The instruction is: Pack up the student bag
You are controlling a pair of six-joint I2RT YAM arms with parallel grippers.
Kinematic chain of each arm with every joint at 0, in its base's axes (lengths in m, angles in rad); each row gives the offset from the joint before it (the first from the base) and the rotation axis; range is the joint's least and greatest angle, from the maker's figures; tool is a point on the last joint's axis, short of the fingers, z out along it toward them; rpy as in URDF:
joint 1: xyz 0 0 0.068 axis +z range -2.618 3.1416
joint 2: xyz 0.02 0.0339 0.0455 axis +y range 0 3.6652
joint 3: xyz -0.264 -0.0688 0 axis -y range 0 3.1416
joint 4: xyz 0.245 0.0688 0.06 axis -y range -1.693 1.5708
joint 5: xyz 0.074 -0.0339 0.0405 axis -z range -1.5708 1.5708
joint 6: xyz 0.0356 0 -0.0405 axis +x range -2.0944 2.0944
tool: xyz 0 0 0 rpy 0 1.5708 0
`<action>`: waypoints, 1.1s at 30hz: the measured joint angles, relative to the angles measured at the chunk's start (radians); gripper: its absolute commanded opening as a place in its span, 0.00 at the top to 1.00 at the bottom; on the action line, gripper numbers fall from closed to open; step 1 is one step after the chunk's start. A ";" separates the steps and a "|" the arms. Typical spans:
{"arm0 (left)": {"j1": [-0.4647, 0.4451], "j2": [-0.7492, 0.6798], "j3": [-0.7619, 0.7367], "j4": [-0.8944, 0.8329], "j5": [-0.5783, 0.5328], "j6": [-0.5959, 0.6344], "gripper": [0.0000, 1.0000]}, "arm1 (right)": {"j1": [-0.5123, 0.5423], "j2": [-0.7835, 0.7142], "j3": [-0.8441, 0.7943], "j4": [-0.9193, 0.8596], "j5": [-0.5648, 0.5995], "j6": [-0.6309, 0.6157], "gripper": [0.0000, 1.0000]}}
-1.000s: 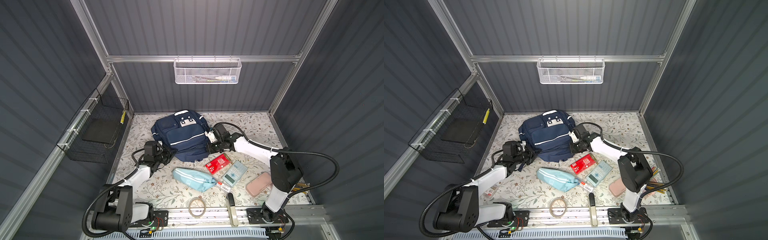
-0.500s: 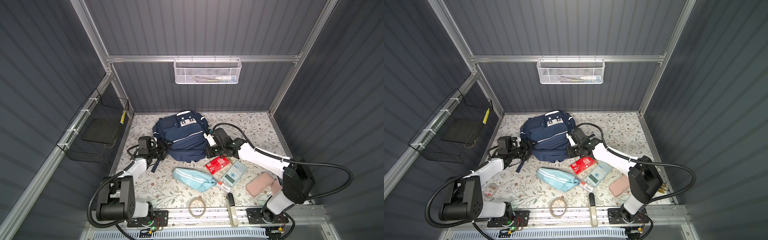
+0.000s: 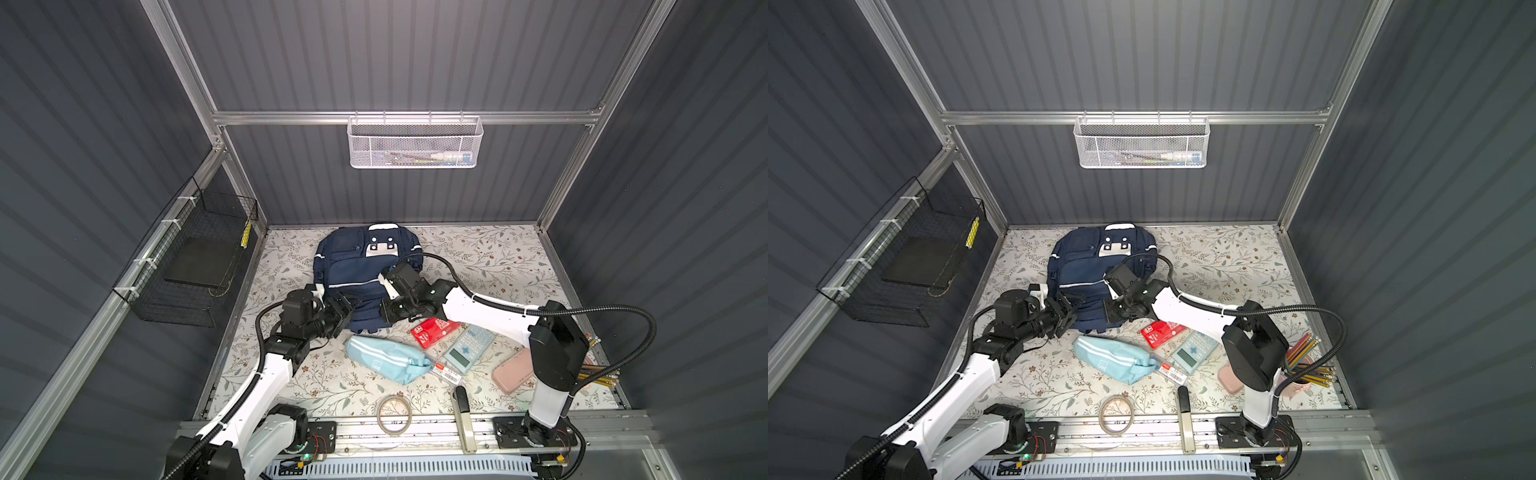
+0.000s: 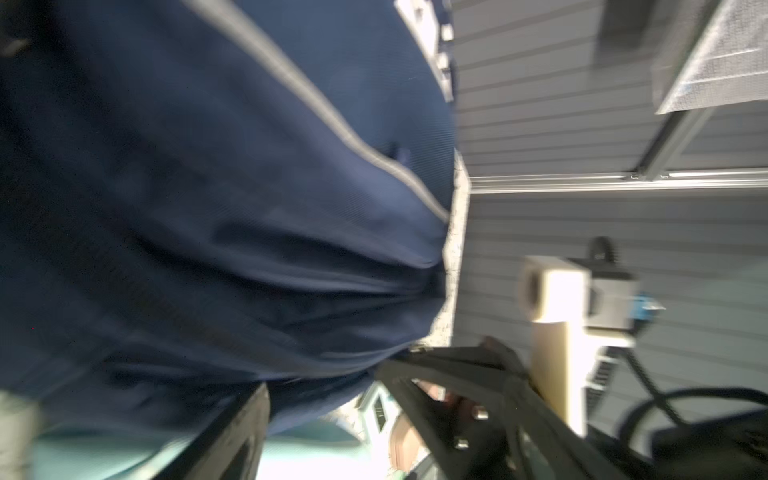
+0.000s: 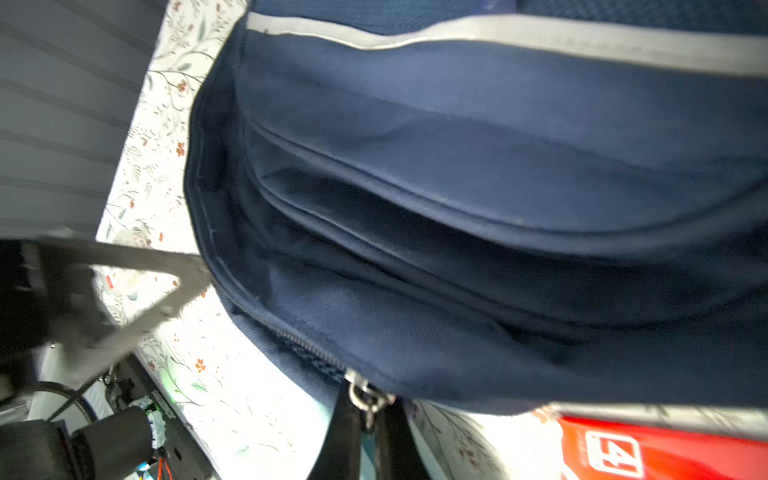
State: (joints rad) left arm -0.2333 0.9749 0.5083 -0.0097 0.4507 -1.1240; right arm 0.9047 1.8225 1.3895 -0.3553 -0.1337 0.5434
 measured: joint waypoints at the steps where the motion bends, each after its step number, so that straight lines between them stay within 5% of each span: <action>1: 0.000 0.017 -0.002 0.006 0.001 -0.010 0.08 | 0.004 0.000 0.000 0.005 0.000 0.005 1.00; 10: -0.034 0.224 0.064 0.096 -0.048 -0.032 0.21 | 0.046 0.000 -0.002 0.032 0.003 -0.051 1.00; 13: -0.058 0.285 0.065 0.137 -0.047 -0.040 0.48 | 0.042 0.007 0.014 0.015 -0.002 -0.082 1.00; 17: -0.060 0.310 0.068 0.130 -0.055 -0.031 1.00 | 0.033 0.021 0.032 -0.009 -0.002 -0.117 1.00; 26: -0.022 0.224 0.184 -0.035 0.023 0.098 1.00 | -0.174 -0.112 -0.130 0.044 -0.111 -0.171 1.00; 33: 0.066 0.161 0.199 -0.132 0.081 0.156 1.00 | -0.369 -0.045 -0.137 0.051 -0.178 -0.236 1.00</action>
State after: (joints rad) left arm -0.1677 1.1358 0.7071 -0.1413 0.5316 -0.9684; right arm 0.5362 1.7779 1.2530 -0.3042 -0.3119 0.3073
